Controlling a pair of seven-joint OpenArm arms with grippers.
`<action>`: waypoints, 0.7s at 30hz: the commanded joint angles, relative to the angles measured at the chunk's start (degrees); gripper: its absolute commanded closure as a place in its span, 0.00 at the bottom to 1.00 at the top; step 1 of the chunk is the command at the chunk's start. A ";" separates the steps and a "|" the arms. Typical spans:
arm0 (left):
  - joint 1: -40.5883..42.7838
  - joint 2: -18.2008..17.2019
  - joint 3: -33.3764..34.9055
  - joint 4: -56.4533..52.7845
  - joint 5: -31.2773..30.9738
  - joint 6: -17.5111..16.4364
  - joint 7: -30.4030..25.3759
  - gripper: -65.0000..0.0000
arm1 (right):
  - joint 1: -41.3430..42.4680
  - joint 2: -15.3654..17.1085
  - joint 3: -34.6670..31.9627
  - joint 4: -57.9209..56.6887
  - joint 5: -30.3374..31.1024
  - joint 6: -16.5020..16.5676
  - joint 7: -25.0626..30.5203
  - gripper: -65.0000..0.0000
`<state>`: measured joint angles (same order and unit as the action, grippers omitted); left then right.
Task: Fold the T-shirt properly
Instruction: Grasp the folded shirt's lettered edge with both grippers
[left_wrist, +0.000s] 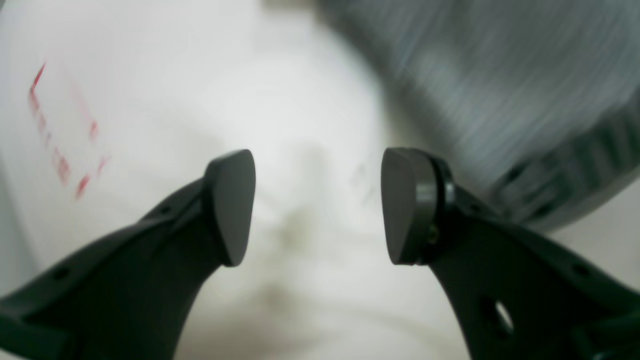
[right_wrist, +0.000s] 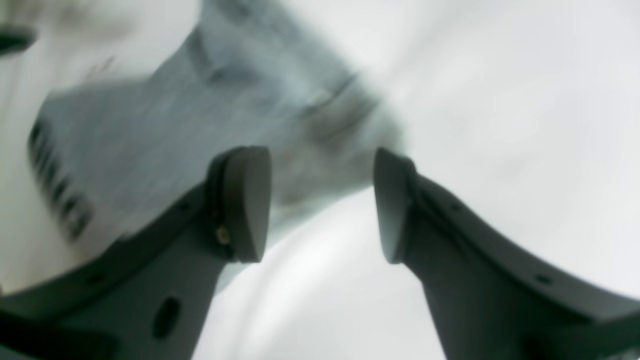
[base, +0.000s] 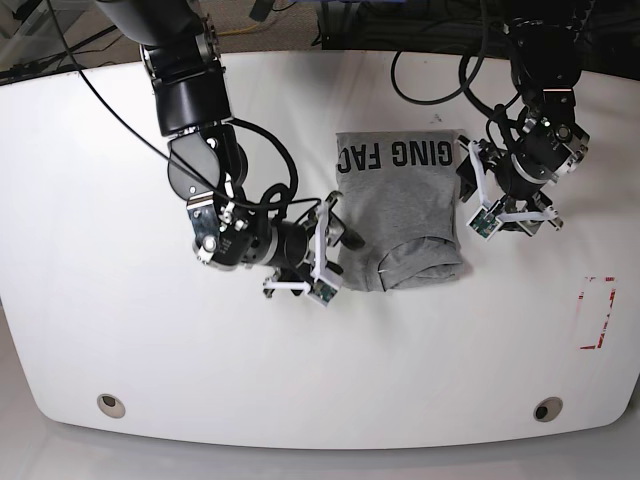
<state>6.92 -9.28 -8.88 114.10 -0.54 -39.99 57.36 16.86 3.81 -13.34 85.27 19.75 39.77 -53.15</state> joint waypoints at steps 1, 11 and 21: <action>-1.95 2.82 -0.21 0.49 -0.30 -0.01 -1.06 0.43 | -1.17 -0.08 -0.06 3.03 0.96 0.23 0.79 0.53; -3.71 8.36 -0.21 -9.71 0.05 -0.01 -1.23 0.43 | -9.08 -1.22 -0.24 2.86 0.34 0.23 0.88 0.53; -3.62 3.61 -0.21 -20.26 0.05 -0.01 -8.00 0.43 | -9.70 1.24 -0.33 -7.69 0.34 0.23 10.02 0.53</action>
<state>3.84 -4.60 -8.95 93.34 -1.30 -40.12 49.39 6.07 4.56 -13.82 78.32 20.21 39.92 -43.86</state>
